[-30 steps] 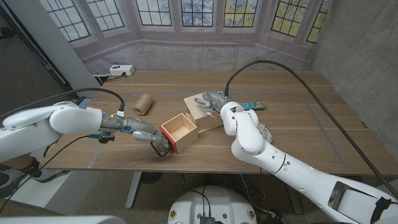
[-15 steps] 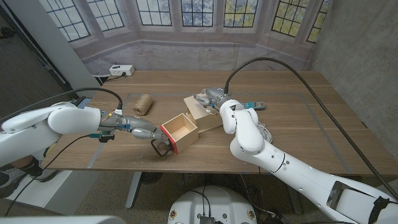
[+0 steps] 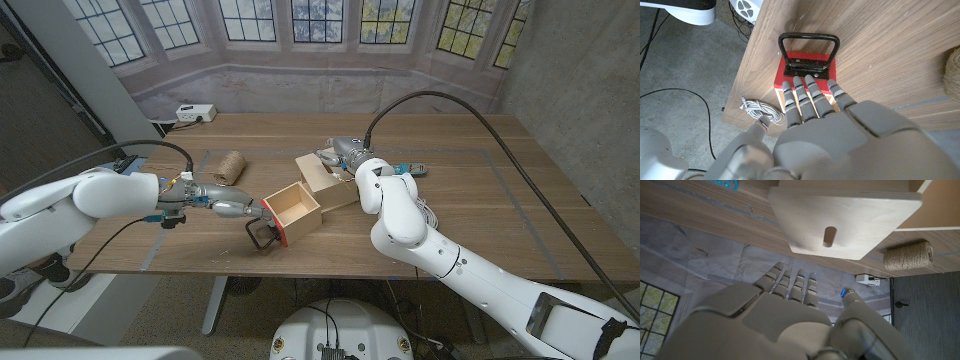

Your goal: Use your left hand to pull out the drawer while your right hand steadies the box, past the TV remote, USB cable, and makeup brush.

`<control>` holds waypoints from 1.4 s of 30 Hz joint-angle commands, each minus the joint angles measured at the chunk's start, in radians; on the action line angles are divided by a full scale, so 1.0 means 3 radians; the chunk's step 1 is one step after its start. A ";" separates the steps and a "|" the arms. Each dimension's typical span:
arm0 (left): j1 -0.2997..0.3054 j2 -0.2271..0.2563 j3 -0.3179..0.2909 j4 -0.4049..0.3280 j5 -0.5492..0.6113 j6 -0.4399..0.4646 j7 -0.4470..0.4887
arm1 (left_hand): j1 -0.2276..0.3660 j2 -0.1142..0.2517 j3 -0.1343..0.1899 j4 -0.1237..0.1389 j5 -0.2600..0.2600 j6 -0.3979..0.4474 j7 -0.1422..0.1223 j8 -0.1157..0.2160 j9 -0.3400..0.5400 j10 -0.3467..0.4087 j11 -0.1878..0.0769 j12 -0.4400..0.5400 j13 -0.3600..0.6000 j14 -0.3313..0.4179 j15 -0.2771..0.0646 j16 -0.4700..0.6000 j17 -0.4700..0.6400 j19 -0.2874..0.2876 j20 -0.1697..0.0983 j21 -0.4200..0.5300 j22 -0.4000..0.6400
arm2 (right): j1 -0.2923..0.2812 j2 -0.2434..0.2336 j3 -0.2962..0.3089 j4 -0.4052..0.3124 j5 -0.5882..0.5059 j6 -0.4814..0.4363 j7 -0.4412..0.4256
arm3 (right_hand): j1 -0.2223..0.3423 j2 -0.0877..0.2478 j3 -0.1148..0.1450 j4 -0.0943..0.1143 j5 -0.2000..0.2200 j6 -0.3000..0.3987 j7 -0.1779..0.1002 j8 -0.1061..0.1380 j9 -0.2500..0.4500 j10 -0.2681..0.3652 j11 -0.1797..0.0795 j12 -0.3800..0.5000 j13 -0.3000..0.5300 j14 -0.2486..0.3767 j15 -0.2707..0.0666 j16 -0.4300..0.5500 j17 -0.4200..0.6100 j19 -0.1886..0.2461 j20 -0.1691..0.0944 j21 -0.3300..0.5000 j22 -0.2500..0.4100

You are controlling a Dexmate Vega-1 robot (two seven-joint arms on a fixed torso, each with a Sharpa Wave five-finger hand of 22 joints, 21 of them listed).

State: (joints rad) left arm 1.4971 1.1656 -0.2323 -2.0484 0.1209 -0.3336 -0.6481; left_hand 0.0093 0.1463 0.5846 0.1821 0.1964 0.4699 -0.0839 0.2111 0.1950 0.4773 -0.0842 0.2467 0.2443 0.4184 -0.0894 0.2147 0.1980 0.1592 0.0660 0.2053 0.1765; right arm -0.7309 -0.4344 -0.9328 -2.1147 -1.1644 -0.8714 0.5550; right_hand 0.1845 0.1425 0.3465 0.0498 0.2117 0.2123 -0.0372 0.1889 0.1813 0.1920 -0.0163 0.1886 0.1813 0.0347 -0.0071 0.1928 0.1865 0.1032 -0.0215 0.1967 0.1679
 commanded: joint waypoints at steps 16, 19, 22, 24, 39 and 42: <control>0.0392 -0.0565 -0.0481 -0.0362 -0.0087 0.0214 -0.0081 | -0.0003 0.0022 0.0001 -0.0005 0.0002 0.0058 0.0007 0.0021 0.0015 0.0052 0.0015 0.0052 0.0052 0.0054 -0.0012 0.0028 0.0020 0.0085 -0.0001 0.0040 0.0010 | 0.0116 -0.0050 0.0001 0.0011 0.0167 -0.0027 -0.0015 | -0.0003 -0.0031 0.0033 -0.0007 -0.0004 -0.0005 0.0023 -0.0009 0.0005 -0.0002 0.0042 -0.0002 0.0006 0.0026 0.0009 0.0019 0.0000 0.0018 -0.0005 -0.0002 -0.0001; 0.0403 -0.0614 -0.0496 -0.0365 -0.0097 0.0197 -0.0075 | -0.0003 0.0022 0.0001 -0.0006 0.0002 0.0062 0.0008 0.0022 0.0015 0.0047 0.0019 0.0052 0.0056 0.0055 -0.0011 0.0028 0.0021 0.0088 -0.0002 0.0040 0.0010 | 0.0131 -0.0053 0.0000 0.0016 0.0194 -0.0040 -0.0006 | -0.0004 -0.0031 0.0034 -0.0008 -0.0004 -0.0005 0.0027 -0.0008 0.0005 -0.0001 0.0040 -0.0001 0.0006 0.0024 0.0012 0.0017 0.0000 0.0018 -0.0003 -0.0003 -0.0001; 0.0409 -0.0648 -0.0503 -0.0372 -0.0085 0.0179 -0.0065 | 0.0000 0.0021 0.0001 -0.0009 0.0002 0.0076 0.0014 0.0026 0.0016 0.0051 0.0016 0.0057 0.0066 0.0039 -0.0005 0.0020 0.0022 0.0123 0.0017 0.0050 0.0011 | 0.0150 -0.0064 -0.0015 0.0019 0.0198 -0.0050 -0.0004 | -0.0004 -0.0031 0.0036 -0.0008 -0.0004 -0.0005 0.0027 -0.0007 0.0005 0.0000 0.0038 -0.0001 0.0007 0.0025 0.0016 0.0017 0.0000 0.0018 -0.0005 -0.0004 -0.0001; 0.0412 -0.0681 -0.0507 -0.0374 -0.0088 0.0169 -0.0045 | 0.0003 0.0021 0.0002 -0.0011 0.0002 0.0076 0.0012 0.0025 0.0017 0.0051 0.0013 0.0059 0.0072 0.0031 0.0000 0.0016 0.0023 0.0134 0.0017 0.0052 0.0011 | 0.0163 -0.0069 -0.0020 0.0019 0.0209 -0.0057 0.0005 | -0.0004 -0.0031 0.0037 -0.0009 -0.0004 -0.0004 0.0028 -0.0007 0.0005 -0.0001 0.0039 -0.0001 0.0007 0.0026 0.0015 0.0017 0.0000 0.0019 -0.0005 -0.0005 -0.0001; 0.0386 -0.0878 -0.0396 -0.0346 0.0067 0.0151 0.0321 | 0.0025 0.0023 0.0023 -0.0028 0.0003 0.0092 0.0032 0.0021 0.0019 -0.0050 0.0015 0.0033 0.0111 -0.0103 0.0061 -0.0040 0.0021 0.0176 0.0051 0.0047 0.0012 | 0.0192 -0.0112 -0.0054 0.0015 0.0271 -0.0161 -0.0015 | 0.0001 -0.0030 0.0052 -0.0019 -0.0005 -0.0041 0.0042 -0.0017 0.0005 -0.0055 0.0059 -0.0019 0.0008 0.0018 0.0013 0.0009 0.0000 0.0022 -0.0007 -0.0010 -0.0001; 0.0388 -0.0890 -0.0372 -0.0335 0.0107 0.0126 0.0391 | 0.0026 0.0023 0.0025 -0.0028 0.0003 0.0092 0.0033 0.0020 0.0019 -0.0062 0.0021 0.0029 0.0114 -0.0111 0.0069 -0.0042 0.0021 0.0175 0.0051 0.0045 0.0012 | 0.0189 -0.0111 -0.0065 0.0010 0.0261 -0.0217 -0.0021 | 0.0001 -0.0031 0.0055 -0.0021 -0.0006 -0.0052 0.0046 -0.0019 0.0005 -0.0076 0.0058 -0.0024 0.0008 0.0015 0.0015 0.0007 0.0000 0.0023 -0.0006 -0.0011 -0.0002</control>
State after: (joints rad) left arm 1.6138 0.9311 -0.3656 -2.1557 0.1231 -0.2835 -0.5989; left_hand 0.0131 0.1502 0.5890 0.1777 0.1964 0.4985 -0.0769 0.2160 0.1978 0.4676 -0.0786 0.2590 0.2761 0.3927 -0.0715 0.2060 0.2025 0.2038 0.0786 0.2189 0.1765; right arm -0.6773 -0.4601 -0.9444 -2.1077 -1.0938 -0.9027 0.5534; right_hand 0.1805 0.1385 0.3548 0.0413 0.2117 0.2017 -0.0267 0.1848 0.1813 0.1766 0.0040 0.1846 0.1814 0.0347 -0.0071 0.1928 0.1865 0.1030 -0.0216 0.1966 0.1679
